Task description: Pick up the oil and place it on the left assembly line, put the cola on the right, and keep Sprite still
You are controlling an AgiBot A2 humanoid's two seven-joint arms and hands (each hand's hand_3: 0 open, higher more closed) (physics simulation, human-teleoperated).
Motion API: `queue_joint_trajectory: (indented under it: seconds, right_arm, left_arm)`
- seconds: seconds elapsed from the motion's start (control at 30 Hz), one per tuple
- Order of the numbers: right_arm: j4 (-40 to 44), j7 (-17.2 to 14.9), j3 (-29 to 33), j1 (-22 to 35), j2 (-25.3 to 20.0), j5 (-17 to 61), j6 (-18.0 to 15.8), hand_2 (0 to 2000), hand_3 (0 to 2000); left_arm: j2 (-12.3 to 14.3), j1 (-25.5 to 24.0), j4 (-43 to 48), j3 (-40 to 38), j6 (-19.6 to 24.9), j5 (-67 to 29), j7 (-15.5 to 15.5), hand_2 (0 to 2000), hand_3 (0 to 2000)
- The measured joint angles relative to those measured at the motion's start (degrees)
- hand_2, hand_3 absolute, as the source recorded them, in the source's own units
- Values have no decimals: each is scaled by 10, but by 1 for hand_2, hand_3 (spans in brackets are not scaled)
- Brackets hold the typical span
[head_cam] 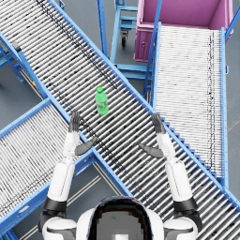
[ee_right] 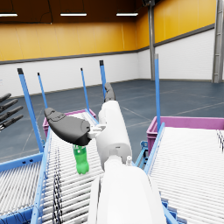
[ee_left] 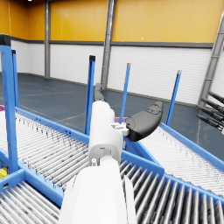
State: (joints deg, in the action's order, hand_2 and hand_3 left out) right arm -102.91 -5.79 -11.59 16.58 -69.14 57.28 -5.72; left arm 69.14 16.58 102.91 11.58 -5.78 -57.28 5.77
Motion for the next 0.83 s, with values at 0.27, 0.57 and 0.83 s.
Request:
queue_joint_trajectory:
  seconds: [0.27,0.57,0.83]
  right_arm:
    - [0,0,0,0,0,0,0,0,0]
    - [0,0,0,0,0,0,0,0,0]
    - [0,0,0,0,0,0,0,0,0]
  left_arm:
    - [0,0,0,0,0,0,0,0,0]
    - [0,0,0,0,0,0,0,0,0]
    - [0,0,0,0,0,0,0,0,0]
